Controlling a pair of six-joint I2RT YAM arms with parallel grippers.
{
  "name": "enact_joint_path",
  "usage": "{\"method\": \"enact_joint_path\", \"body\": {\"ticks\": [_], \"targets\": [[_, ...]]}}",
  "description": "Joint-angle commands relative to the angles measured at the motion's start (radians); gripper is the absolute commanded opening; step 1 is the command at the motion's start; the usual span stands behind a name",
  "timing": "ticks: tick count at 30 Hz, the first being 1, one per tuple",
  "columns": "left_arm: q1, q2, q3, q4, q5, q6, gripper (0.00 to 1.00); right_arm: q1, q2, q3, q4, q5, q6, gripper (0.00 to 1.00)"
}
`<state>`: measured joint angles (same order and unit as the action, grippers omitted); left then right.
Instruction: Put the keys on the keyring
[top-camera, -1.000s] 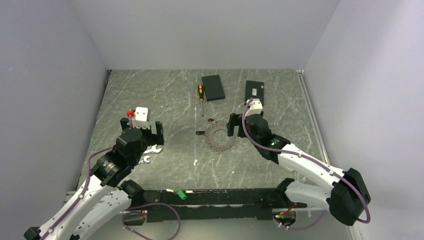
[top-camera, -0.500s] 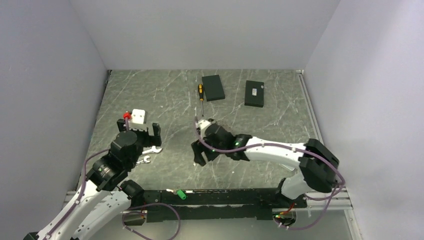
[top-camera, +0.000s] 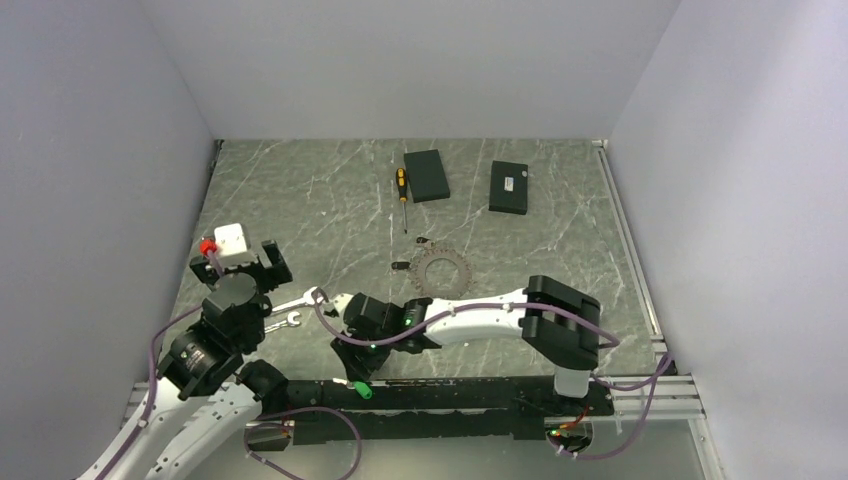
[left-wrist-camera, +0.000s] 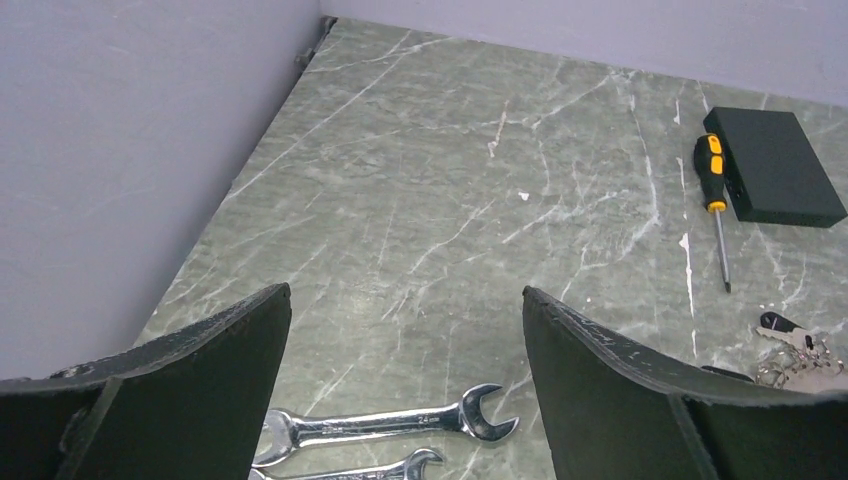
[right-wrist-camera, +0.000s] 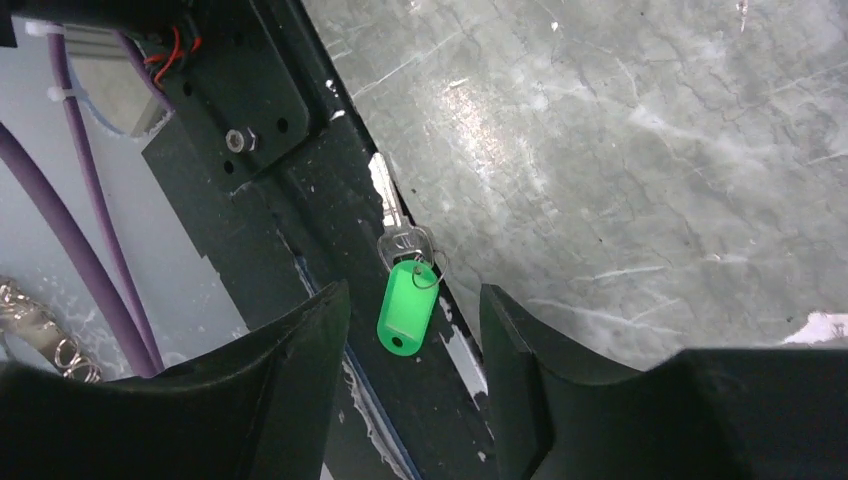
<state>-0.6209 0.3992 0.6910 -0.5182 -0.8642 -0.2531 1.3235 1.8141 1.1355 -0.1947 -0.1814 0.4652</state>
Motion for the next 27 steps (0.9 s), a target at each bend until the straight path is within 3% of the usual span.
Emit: {"method": "enact_joint_path", "body": {"ticks": [1,9,16,27], "targets": [[0.006,-0.009,0.039,-0.003,-0.055,-0.028,0.90,-0.006,0.023,0.055,-0.014,-0.061,0.032,0.54],[0.006,-0.027,0.045,-0.019,-0.055,-0.040,0.90,-0.007,0.101,0.110,-0.054,-0.101,0.050,0.53],[0.006,-0.030,0.045,-0.021,-0.050,-0.035,0.90,-0.010,0.158,0.150,-0.084,-0.134,0.049,0.41],[0.006,-0.028,0.042,-0.018,-0.053,-0.027,0.90,-0.024,0.156,0.148,-0.095,-0.128,0.043,0.00]]}}
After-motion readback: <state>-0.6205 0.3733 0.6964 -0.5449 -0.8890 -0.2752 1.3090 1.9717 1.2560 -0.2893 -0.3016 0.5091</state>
